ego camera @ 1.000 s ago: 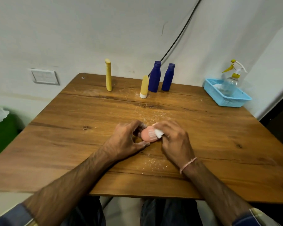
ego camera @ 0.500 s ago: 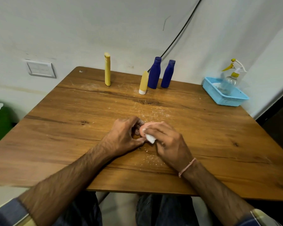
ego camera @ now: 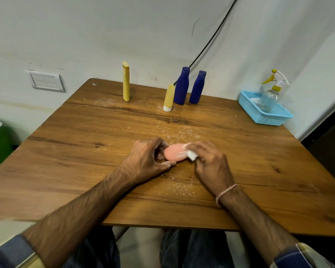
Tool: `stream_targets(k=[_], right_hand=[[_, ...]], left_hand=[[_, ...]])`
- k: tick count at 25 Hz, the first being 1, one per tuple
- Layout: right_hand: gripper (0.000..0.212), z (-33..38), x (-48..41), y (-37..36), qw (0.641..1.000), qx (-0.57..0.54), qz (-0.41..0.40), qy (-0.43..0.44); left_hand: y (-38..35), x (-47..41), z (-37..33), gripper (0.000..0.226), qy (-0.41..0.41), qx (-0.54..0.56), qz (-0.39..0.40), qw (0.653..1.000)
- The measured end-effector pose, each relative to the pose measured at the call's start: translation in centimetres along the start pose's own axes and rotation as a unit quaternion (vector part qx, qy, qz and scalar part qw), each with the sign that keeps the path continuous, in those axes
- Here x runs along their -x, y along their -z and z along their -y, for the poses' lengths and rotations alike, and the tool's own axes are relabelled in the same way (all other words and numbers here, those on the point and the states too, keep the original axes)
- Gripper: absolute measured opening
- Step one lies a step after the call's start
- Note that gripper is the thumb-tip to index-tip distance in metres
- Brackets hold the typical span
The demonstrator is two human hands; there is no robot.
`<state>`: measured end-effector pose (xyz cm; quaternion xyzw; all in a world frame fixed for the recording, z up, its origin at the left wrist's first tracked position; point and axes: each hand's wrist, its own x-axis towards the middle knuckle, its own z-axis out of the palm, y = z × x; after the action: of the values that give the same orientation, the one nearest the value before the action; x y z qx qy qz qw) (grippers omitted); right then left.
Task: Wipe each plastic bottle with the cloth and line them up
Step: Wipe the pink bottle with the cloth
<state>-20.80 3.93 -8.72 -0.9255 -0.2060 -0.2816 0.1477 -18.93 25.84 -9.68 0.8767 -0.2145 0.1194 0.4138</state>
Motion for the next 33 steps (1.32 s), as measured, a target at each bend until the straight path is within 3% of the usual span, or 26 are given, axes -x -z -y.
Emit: stream_targets(k=[2, 6, 7, 11, 15, 20, 24, 28, 29, 33], right_hand=[[0.049, 0.4, -0.1, -0.1, 0.999, 0.005, -0.012, -0.048], [0.042, 3.4, 1.5, -0.7, 0.991, -0.044, 0.041, 0.116], [0.042, 2.6, 1.3, -0.5, 0.992, -0.041, 0.035, 0.111], [0.049, 0.1, 0.7, -0.2, 0.998, -0.001, -0.021, -0.051], [0.045, 2.6, 2.3, -0.6, 0.994, -0.027, 0.036, 0.103], [0.053, 0.4, 1.3, -0.2, 0.999, -0.005, -0.024, -0.042], [0.041, 2.3, 2.3, -0.4, 0.994, -0.019, 0.024, 0.104], [0.050, 0.1, 1.1, -0.1, 0.998, 0.006, -0.026, -0.057], [0.050, 0.7, 1.2, -0.3, 0.998, 0.006, -0.023, -0.057], [0.045, 2.8, 2.4, -0.5, 0.996, -0.024, 0.024, 0.085]], left_hand=[[0.0, 0.0, -0.1, 0.047, 0.008, -0.002, 0.001, 1.000], [0.0, 0.1, -0.1, 0.042, -0.009, -0.001, 0.001, 1.000], [0.0, 0.1, -0.1, 0.043, -0.003, -0.003, 0.002, 1.000], [0.1, 0.0, -0.3, 0.046, 0.041, 0.003, 0.007, 0.999], [0.2, 0.2, -0.3, 0.038, 0.025, 0.011, -0.007, 1.000], [0.1, -0.1, -0.4, 0.042, 0.058, 0.008, 0.008, 0.998], [0.1, 0.0, -0.3, 0.040, 0.038, 0.003, -0.001, 0.999], [0.0, -0.3, -0.3, 0.040, 0.075, 0.022, 0.013, 0.997], [0.0, -0.2, -0.3, 0.039, 0.076, 0.023, 0.011, 0.997], [0.0, -0.1, -0.2, 0.035, 0.058, 0.026, 0.004, 0.998]])
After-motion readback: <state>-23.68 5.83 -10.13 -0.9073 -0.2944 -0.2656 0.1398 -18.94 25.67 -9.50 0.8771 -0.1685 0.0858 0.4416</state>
